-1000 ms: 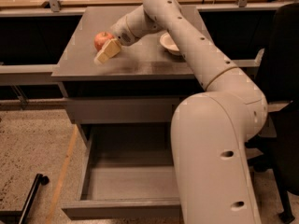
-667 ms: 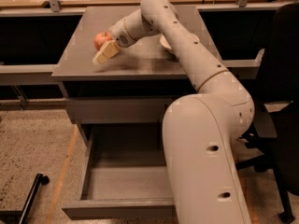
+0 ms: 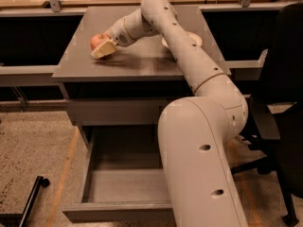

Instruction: Place apple into middle drawer

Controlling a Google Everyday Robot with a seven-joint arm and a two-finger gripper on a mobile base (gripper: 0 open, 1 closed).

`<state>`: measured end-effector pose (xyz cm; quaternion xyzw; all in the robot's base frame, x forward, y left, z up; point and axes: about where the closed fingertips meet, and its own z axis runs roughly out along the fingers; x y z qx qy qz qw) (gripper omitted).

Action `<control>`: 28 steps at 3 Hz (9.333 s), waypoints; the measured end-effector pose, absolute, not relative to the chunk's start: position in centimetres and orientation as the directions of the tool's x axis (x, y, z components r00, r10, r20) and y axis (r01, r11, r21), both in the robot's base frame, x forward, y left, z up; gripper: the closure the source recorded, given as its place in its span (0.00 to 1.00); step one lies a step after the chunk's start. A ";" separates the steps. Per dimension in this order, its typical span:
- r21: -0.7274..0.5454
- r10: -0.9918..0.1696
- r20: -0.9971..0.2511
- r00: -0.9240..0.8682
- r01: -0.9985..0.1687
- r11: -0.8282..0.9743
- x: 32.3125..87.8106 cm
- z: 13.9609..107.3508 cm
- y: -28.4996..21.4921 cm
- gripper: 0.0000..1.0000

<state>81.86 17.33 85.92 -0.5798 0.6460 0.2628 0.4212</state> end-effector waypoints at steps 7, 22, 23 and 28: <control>0.126 -0.524 -0.810 -0.262 -0.951 0.281 59.6 88.3 3.4 1.00; 0.457 -0.501 -0.675 -0.542 -0.840 0.292 52.9 52.7 4.4 1.00; 0.479 -0.475 -0.681 -0.557 -0.830 0.287 52.8 49.9 4.0 1.00; 0.430 -0.498 -0.679 -0.540 -0.842 0.326 52.8 42.3 3.5 1.00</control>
Offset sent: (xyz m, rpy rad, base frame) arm -0.0513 -0.0268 0.0587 0.1145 -0.0098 0.0314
